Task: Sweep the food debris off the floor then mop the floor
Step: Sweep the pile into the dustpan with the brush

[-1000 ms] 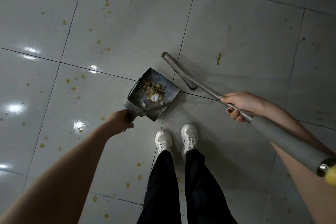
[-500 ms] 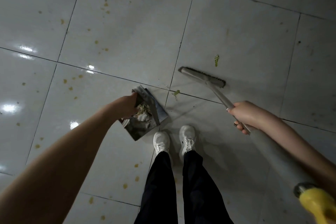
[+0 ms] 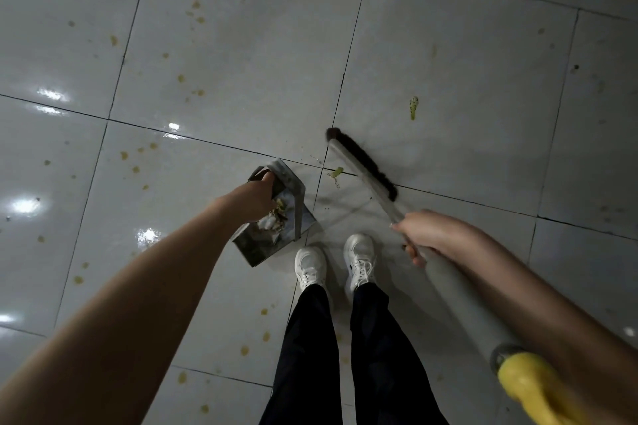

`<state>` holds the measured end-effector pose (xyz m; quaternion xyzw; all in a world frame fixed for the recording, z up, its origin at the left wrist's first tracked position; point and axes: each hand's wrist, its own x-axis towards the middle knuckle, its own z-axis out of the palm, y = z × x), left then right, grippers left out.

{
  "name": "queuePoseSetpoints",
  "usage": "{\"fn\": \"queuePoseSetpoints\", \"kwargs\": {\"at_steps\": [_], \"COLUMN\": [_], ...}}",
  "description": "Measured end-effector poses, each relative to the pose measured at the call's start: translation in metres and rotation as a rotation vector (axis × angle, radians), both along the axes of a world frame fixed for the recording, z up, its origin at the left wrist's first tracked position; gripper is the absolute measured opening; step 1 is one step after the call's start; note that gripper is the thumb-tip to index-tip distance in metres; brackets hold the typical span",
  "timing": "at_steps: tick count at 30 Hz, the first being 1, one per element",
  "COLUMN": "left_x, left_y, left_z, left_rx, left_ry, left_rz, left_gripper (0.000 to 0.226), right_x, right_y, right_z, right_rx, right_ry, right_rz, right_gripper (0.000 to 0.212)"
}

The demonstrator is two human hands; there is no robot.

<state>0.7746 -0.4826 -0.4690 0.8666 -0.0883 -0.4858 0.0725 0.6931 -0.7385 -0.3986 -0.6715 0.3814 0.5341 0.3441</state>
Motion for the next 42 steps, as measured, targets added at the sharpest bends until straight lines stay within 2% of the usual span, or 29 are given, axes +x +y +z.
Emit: {"fn": "queuePoseSetpoints", "kwargs": {"at_steps": [2,4,8,11,14,20,23,25,29,33,37,39,42], "left_x": [-0.001,-0.002,0.0,0.001,0.001,0.007,0.006,0.005,0.004,0.004,0.004,0.003,-0.001], "left_y": [0.0,-0.001,0.004,0.014,0.012,0.006,0.007,0.009,0.013,0.009,0.011,0.014,0.018], "left_z": [0.0,-0.001,0.003,0.008,0.006,0.002,0.002,0.002,0.004,0.004,0.005,0.006,0.005], "left_rx": [-0.001,0.002,0.003,0.027,0.043,0.053,0.043,0.022,0.008,0.044,0.036,0.039,0.036], "left_ry": [-0.009,-0.031,0.011,0.08,0.086,0.077,0.074,0.073,0.102,0.092,0.089,0.097,0.087], "left_rz": [-0.008,-0.019,-0.003,0.01,-0.007,-0.023,-0.006,0.007,0.041,0.028,0.037,0.05,0.051], "left_gripper": [0.057,0.059,0.064,0.057,0.057,0.061,0.061,0.061,0.065,0.067,0.066,0.063,0.059], "right_x": [-0.005,-0.004,0.006,0.01,0.013,0.017,0.014,0.013,0.022,0.038,0.051,0.052,0.044], "right_y": [0.02,0.031,0.015,-0.009,-0.03,-0.021,0.009,0.024,0.002,-0.044,-0.047,-0.034,-0.007], "right_z": [-0.005,-0.007,0.004,0.013,0.018,0.003,-0.012,-0.018,-0.011,0.015,0.024,0.017,0.0], "right_rx": [0.121,0.257,0.468,0.44,0.362,0.231,0.285,0.381,0.542,0.456,0.302,0.255,0.273], "right_ry": [0.028,0.139,0.322,0.317,0.191,0.026,0.081,0.197,0.358,0.286,0.106,0.077,0.16], "right_rz": [-0.058,-0.205,-0.395,-0.406,-0.419,-0.321,-0.317,-0.335,-0.445,-0.405,-0.182,-0.107,-0.091], "right_gripper": [0.03,0.026,0.033,0.032,0.013,0.009,0.009,0.021,0.031,0.021,0.012,0.007,0.02]}}
